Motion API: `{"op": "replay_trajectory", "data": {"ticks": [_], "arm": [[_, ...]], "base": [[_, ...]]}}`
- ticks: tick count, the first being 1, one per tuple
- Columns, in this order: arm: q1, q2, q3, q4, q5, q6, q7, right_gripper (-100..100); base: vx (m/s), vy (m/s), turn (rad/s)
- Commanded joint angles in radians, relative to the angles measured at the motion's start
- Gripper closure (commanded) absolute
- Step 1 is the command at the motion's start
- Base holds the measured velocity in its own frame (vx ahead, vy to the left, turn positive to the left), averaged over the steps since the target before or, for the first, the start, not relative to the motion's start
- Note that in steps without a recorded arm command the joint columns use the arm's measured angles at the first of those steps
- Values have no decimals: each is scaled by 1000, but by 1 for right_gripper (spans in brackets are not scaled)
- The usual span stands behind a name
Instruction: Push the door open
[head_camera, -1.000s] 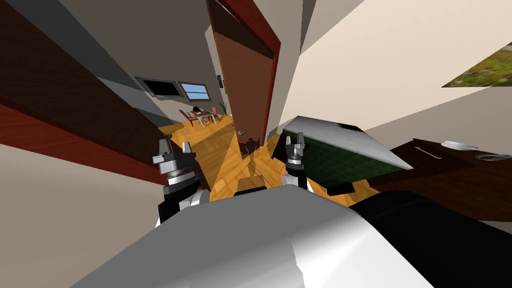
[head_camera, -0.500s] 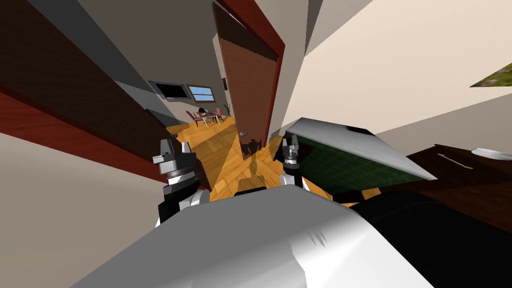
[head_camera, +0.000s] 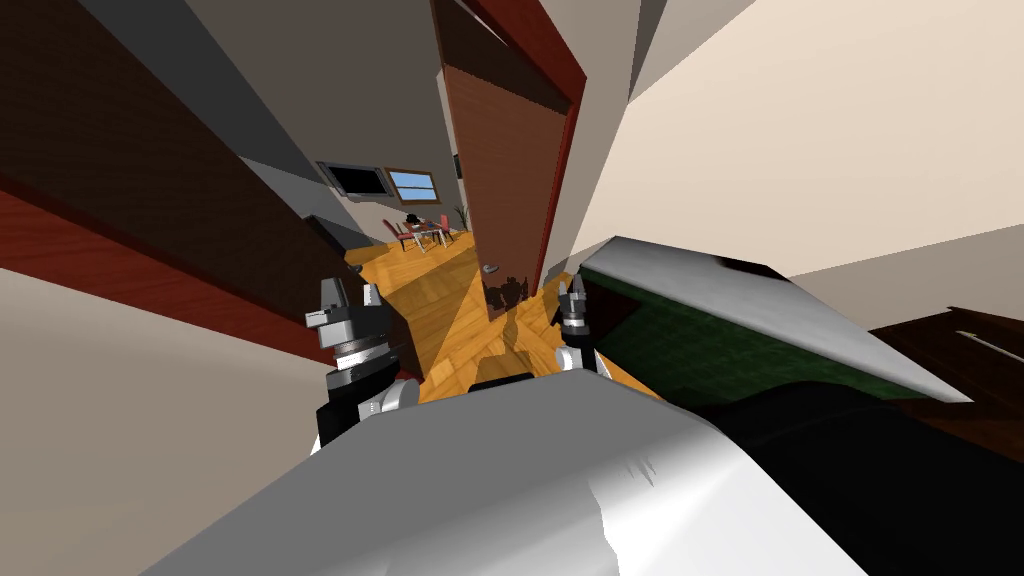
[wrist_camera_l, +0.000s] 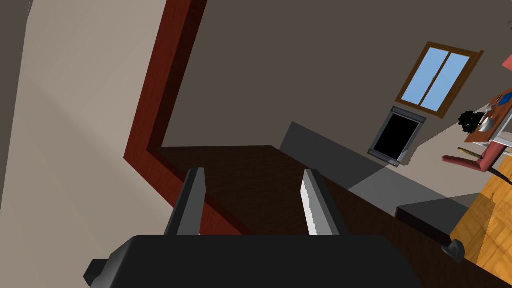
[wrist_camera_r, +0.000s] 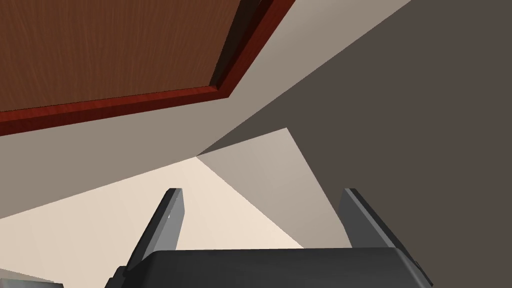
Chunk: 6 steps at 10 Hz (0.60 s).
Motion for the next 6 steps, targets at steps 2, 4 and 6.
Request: {"op": "replay_trajectory", "data": {"ticks": [2, 4, 6], "arm": [[-32, -9, -5, 75, 1, -6, -8, -100], [-47, -12, -6, 110, 2, -10, -10, -100], [-80, -16, -7, 184, 6, -18, -14, -100]], "base": [[58, -32, 111], [68, -41, 91], [68, -33, 120]]}}
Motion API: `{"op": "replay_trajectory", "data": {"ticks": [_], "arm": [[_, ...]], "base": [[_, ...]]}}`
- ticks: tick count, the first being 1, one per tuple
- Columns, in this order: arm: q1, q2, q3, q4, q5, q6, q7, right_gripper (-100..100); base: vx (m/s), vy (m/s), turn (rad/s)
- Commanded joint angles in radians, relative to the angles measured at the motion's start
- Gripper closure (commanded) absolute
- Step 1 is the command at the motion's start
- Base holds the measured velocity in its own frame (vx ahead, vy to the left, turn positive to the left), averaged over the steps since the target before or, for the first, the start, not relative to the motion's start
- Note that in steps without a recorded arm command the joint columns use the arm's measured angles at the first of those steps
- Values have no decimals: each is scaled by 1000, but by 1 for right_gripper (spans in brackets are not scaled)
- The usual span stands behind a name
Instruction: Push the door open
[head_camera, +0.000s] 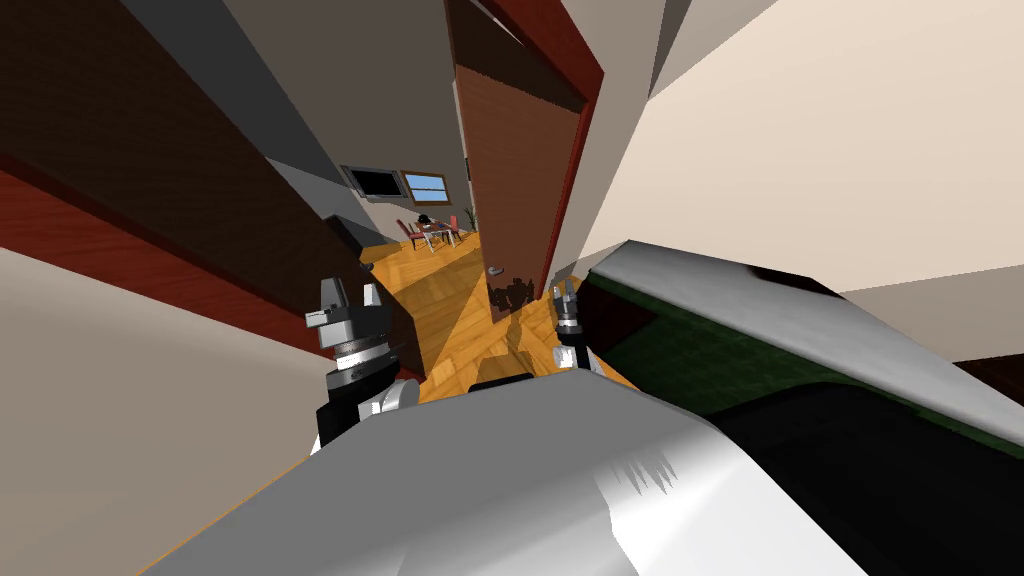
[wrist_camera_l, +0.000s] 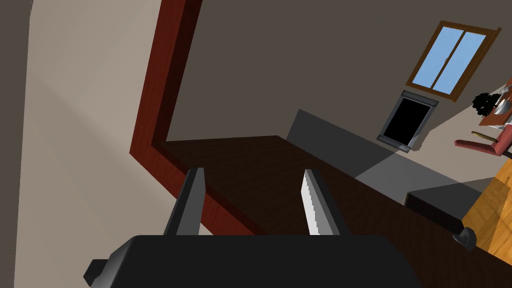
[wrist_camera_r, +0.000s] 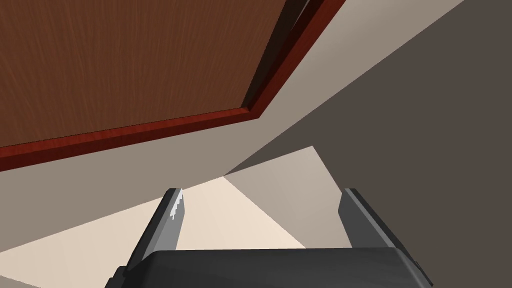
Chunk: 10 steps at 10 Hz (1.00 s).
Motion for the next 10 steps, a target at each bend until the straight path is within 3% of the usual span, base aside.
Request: {"op": "replay_trajectory", "data": {"ticks": [1, 2, 4, 5, 7, 8, 10], "arm": [[-29, -1, 1, 50, 4, -7, -2, -100], [-29, -1, 1, 65, 4, -7, -2, -100], [-64, -4, 0, 137, 7, -16, -6, -100], [-64, -4, 0, 144, 7, -16, -6, -100], [-99, -7, -1, 217, 11, -25, -10, -100], [-99, -7, -1, 225, 11, -25, -10, -100], [-135, -9, -3, 293, 15, -34, -15, -100]], "base": [[95, -55, 141], [51, -52, 64], [54, -42, 126], [55, -35, 58], [51, -51, 125], [55, -46, 71], [59, -41, 137]]}}
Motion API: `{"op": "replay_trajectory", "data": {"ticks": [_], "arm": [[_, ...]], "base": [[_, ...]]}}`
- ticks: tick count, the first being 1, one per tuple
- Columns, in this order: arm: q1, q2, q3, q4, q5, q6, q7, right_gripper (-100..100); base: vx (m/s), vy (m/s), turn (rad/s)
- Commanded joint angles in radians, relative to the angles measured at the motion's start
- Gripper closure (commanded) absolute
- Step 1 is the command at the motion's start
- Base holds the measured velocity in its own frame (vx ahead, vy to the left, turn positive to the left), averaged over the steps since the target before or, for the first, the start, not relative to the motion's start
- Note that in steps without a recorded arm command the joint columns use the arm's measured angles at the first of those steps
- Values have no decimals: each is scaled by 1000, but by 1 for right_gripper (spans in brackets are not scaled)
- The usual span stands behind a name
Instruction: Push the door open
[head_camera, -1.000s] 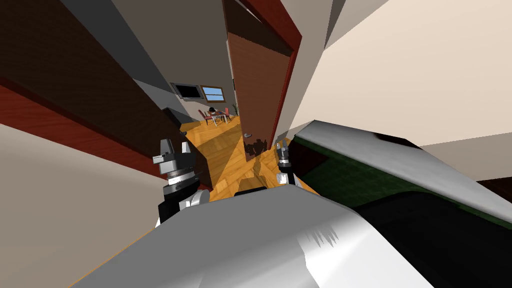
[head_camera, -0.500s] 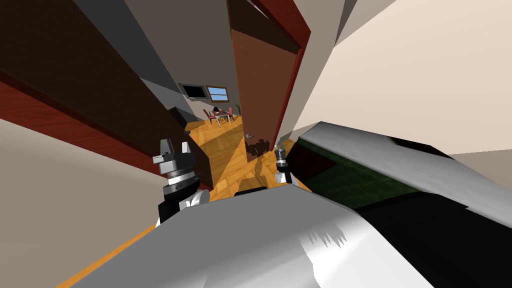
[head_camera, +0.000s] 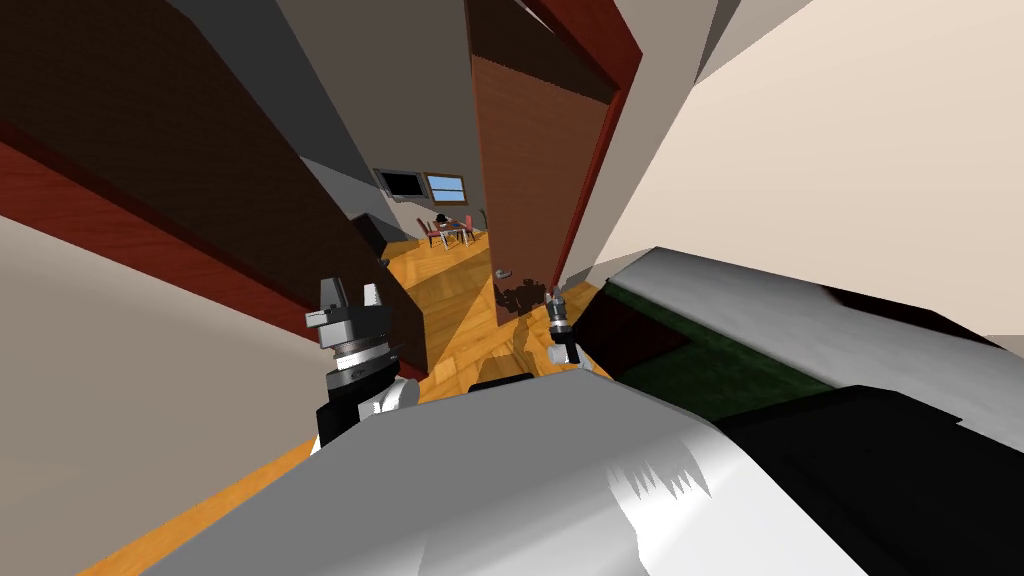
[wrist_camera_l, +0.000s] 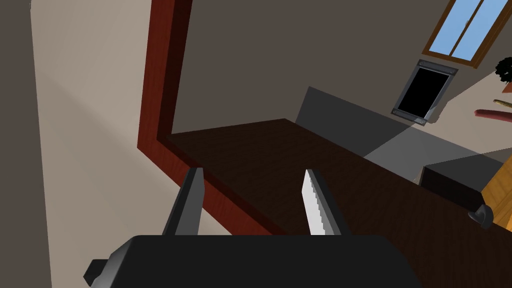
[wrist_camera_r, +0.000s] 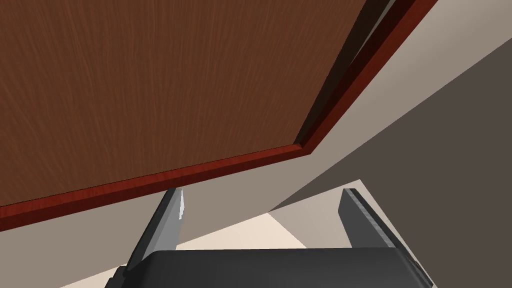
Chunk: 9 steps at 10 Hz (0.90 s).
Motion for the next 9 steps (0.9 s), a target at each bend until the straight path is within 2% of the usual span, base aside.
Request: {"op": "replay_trajectory", "data": {"ticks": [1, 3, 4, 6, 7, 9], "arm": [[-9, 1, 1, 32, 2, -3, 0, -100], [-45, 0, 0, 103, 6, -12, -5, -100], [-45, 0, 0, 115, 6, -12, -5, -100], [-81, -1, -1, 181, 9, -21, -9, -100], [-81, -1, -1, 198, 9, -21, -9, -100], [-117, -1, -2, 264, 13, -30, -14, -100]], "base": [[47, -46, 61], [59, -58, 144], [47, -52, 46], [47, -52, 131], [46, -52, 58], [52, -52, 140]]}}
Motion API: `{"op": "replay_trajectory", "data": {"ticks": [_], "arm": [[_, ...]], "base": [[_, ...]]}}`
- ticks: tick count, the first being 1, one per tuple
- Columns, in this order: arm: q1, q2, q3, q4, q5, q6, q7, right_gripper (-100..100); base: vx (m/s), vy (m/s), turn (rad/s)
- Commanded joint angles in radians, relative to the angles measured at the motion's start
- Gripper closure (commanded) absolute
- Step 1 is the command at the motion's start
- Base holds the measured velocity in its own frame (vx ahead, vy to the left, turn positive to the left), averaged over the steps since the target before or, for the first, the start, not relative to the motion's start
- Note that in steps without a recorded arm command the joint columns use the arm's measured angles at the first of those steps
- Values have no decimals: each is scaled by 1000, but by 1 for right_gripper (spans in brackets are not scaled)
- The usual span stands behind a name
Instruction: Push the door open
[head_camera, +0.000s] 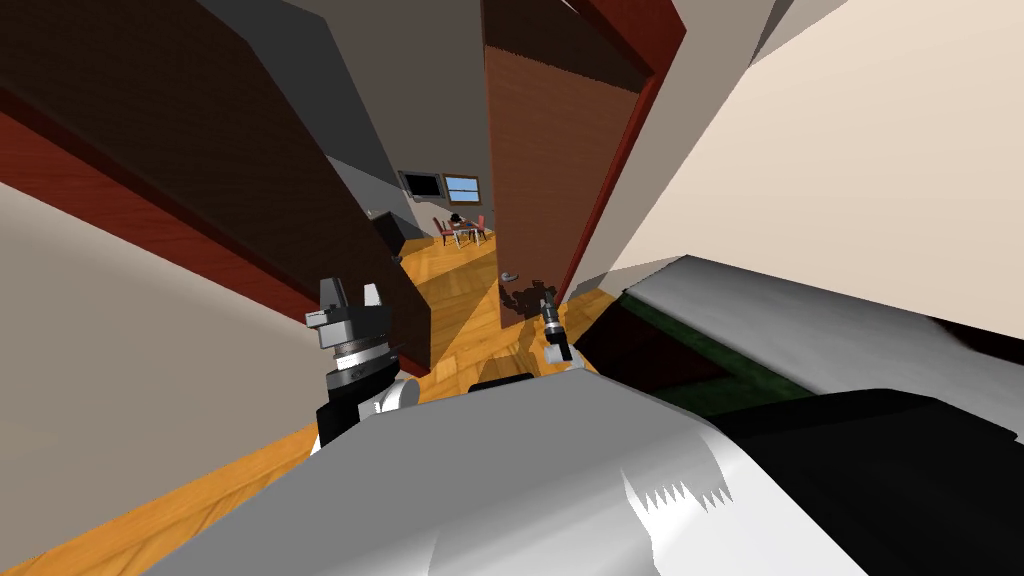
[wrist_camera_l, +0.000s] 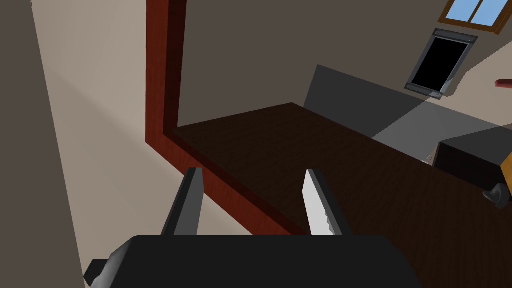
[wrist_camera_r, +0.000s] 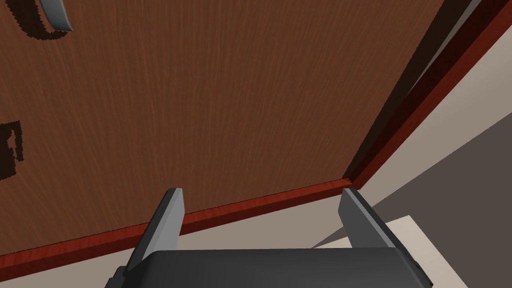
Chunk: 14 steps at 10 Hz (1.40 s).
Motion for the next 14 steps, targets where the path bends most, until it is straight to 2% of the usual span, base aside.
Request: {"op": "replay_trajectory", "data": {"ticks": [1, 3, 4, 6, 7, 10, 11, 12, 13, 14], "arm": [[-10, 0, -1, 29, 1, 4, -2, -100], [-45, 0, -2, 103, 4, -5, -6, -100], [-45, 0, -2, 110, 4, -5, -6, -100], [-80, 1, -3, 173, 8, -14, -11, -100], [-80, 1, -3, 190, 8, -14, -11, -100], [-129, 4, -4, 290, 13, -26, -17, -100], [-129, 4, -4, 304, 13, -26, -17, -100], [-145, 5, -5, 339, 15, -30, -19, -100], [-145, 5, -5, 340, 15, -30, -19, -100], [-160, 7, -5, 373, 16, -34, -21, -100]], "base": [[44, -49, 59], [62, -60, 120], [45, -51, 67], [42, -53, 137], [38, -54, 49], [53, -61, 132], [36, -62, 41], [25, -42, 78], [30, -36, 51], [41, -51, 83]]}}
